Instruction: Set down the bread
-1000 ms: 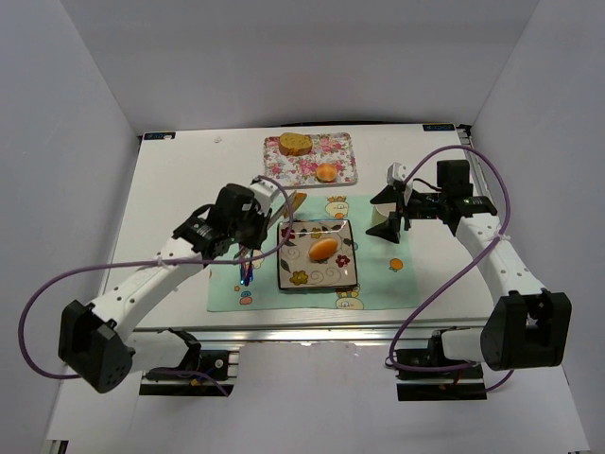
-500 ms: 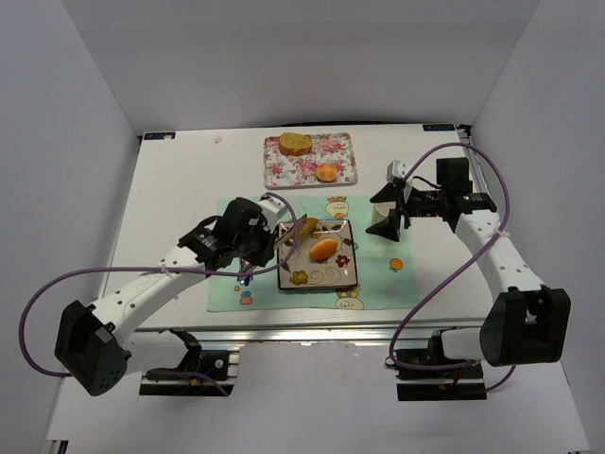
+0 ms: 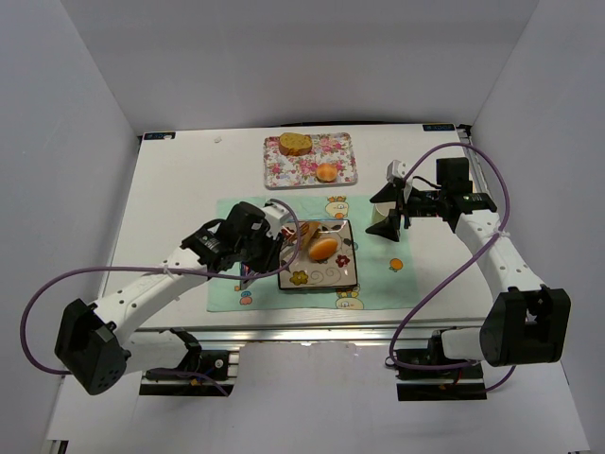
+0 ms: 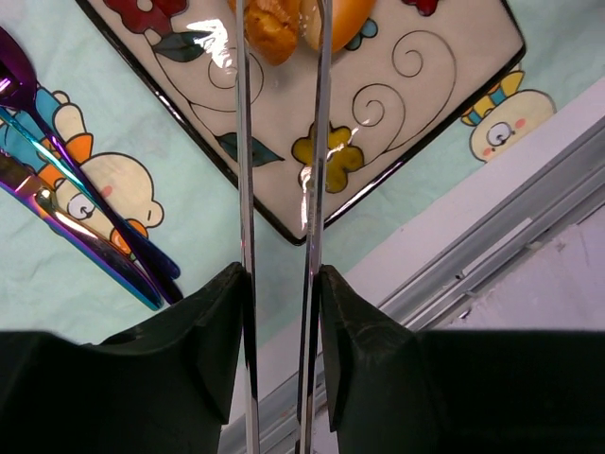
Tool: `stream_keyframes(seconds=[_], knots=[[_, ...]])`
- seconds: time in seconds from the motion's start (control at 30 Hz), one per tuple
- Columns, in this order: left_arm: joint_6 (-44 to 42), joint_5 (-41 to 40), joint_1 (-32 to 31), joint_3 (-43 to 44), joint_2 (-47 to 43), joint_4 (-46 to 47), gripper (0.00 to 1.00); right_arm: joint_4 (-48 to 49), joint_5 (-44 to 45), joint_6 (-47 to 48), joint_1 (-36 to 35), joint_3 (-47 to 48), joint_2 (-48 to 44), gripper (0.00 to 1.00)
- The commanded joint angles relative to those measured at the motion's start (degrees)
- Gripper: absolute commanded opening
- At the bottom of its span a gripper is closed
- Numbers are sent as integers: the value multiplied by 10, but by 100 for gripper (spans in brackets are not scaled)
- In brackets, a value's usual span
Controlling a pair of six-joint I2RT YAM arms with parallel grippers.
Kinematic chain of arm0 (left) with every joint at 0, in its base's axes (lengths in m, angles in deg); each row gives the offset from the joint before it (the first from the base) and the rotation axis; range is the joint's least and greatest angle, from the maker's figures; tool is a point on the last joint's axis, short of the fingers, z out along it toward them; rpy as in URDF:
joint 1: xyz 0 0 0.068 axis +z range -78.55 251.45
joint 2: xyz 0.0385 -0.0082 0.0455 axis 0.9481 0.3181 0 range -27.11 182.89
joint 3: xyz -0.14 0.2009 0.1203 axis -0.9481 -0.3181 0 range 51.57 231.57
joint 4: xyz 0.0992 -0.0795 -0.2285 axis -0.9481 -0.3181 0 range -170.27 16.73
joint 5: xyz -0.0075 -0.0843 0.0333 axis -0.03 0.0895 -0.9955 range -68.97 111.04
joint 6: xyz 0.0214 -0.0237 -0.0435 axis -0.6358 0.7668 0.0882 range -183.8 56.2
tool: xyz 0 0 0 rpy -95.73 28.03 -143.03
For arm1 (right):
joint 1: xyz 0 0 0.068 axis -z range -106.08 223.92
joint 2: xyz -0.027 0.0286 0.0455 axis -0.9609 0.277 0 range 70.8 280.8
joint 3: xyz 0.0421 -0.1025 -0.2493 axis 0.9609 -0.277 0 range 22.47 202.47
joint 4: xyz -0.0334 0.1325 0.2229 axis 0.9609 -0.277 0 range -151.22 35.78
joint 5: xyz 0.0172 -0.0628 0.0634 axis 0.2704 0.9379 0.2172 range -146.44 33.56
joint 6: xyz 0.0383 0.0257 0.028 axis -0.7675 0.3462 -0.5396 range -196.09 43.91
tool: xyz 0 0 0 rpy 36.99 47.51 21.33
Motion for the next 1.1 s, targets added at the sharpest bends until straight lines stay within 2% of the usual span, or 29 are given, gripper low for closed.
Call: stream_keyframes(seconds=[0.0, 0.33, 0.5, 0.67, 0.77, 0.83, 0.87, 0.9, 0.93, 0.97, 1.0, 1.07], knots=[[15, 18, -3, -1, -36, 7, 46, -2, -18, -3, 4, 22, -1, 89], [32, 15, -3, 12, -51, 20, 47, -3, -19, -2, 4, 22, -2, 89], [44, -5, -2, 16, -70, 41, 38, -4, -19, 0, 4, 17, -4, 89], [52, -5, -2, 22, -77, 53, 34, -4, -19, 1, 4, 14, -8, 89], [51, -25, -1, 28, -81, 52, 25, -5, -19, 2, 4, 15, -7, 89], [52, -78, 10, 26, -91, 50, 16, -7, -18, 4, 4, 16, -9, 89], [58, -101, 21, 23, -92, 46, 13, -7, -18, 6, 3, 15, -9, 89], [59, -126, 62, 21, -89, 42, 9, -6, -19, 7, 3, 16, -9, 89], [58, -125, 91, 17, -86, 42, 1, -7, -19, 7, 2, 16, -9, 89], [57, -127, 128, 11, -84, 42, 0, -7, -19, 7, 1, 18, -8, 89], [51, -125, 199, -4, -80, 44, 0, -7, -20, 7, 1, 20, -8, 90], [16, -132, 264, -21, -62, 70, 0, -8, -24, 8, -1, 24, -5, 89]])
